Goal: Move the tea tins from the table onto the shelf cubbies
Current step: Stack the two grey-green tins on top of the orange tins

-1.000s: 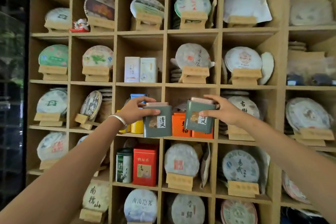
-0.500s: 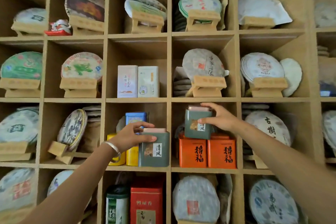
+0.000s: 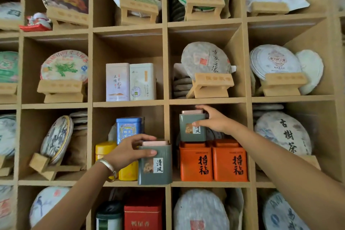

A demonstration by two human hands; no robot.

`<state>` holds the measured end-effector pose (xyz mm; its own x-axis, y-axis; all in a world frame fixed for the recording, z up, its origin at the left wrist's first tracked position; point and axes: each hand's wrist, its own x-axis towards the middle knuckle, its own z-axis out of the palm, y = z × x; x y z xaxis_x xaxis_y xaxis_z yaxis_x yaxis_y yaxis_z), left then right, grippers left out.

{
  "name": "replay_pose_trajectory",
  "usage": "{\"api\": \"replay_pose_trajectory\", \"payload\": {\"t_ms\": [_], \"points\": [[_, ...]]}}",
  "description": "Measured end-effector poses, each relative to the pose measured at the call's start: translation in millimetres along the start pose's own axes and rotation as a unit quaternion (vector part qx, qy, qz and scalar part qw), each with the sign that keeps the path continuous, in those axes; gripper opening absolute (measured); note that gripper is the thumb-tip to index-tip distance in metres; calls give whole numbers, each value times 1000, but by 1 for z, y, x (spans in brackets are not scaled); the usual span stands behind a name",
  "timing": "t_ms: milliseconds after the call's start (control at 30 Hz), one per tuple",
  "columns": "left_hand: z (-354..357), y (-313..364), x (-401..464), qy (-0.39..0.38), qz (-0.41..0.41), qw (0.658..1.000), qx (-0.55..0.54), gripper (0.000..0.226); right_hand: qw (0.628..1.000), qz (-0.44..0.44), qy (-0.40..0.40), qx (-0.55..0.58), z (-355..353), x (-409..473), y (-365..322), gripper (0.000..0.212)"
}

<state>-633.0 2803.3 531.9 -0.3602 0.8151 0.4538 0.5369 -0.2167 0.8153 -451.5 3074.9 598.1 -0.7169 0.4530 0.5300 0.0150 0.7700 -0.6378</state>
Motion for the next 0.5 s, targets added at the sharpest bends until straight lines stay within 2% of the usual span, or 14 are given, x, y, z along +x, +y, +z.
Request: {"api": "replay_pose_trajectory", "payload": {"t_ms": [500], "points": [[21, -7, 11, 1, 8, 1000, 2, 38, 999, -2, -29, -15, 1, 16, 26, 73]]}}
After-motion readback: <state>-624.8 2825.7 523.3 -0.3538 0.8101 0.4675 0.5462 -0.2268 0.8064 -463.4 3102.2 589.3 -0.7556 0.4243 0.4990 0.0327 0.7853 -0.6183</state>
